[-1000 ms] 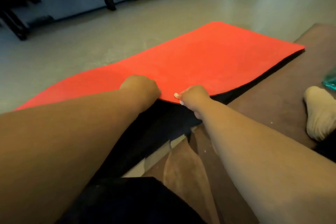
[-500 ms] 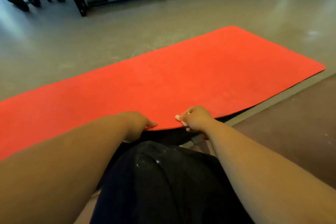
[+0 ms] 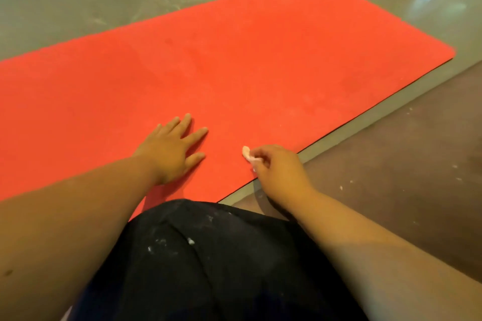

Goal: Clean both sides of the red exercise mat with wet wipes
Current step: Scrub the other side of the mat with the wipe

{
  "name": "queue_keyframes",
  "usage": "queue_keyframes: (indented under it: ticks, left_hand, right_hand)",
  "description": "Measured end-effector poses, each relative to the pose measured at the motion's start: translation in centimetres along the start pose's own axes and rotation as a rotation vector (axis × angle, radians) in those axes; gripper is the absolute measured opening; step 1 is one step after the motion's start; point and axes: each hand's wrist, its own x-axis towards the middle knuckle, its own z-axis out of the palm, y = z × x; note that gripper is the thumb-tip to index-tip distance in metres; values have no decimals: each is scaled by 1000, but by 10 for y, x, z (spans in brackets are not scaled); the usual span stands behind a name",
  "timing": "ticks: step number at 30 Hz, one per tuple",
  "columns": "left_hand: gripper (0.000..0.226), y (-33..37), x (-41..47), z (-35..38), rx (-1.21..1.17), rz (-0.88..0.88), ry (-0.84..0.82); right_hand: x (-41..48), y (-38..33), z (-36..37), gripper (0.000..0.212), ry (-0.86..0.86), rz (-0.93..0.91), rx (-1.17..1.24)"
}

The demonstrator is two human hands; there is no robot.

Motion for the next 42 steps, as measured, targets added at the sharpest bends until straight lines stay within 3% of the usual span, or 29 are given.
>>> queue_keyframes:
  ticks: [3,6,10,15,17,22,28,31,34,36,39,42]
  left_hand:
    - [77,-1,3,19,-80,-2,122]
    - [72,-3,5,27,-162,-19,213]
    - [69,-2,5,30,-174,-18,261]
    - [67,-2,5,31,-189,-20,274]
    - [66,-3,4,31,-194,-17,286]
    - [64,-3,6,33,-199,-14,292]
    - [63,-3,5,34,-200,-19,300]
    - [62,-4,7,33,-204,-5,308]
    - [62,-3,6,33,-209,-9,318]
    - [62,-3,6,33,-215,-4,321]
    - [63,-3,6,31,-224,-1,318]
    - [63,-2,6,31,-228,-7,327]
  right_hand:
    - [6,3,2,28,-70,-145,-175]
    - [25,17,-15,24,21,-206,-290]
    - [54,46,-44,27,200,63,-363]
    - [10,11,-4,15,-18,-215,-264]
    - [19,18,-11,12,-22,-244,-277]
    - [59,61,-54,15,341,127,-271]
    - [30,31,-18,17,68,-178,-198]
    - [51,51,-44,4,165,-73,-223]
    - [57,62,-57,6,243,46,-263]
    - [47,46,-45,8,154,-32,-249]
    - [23,21,-20,11,-125,-215,-204]
    - [30,31,-35,13,-94,-217,-222]
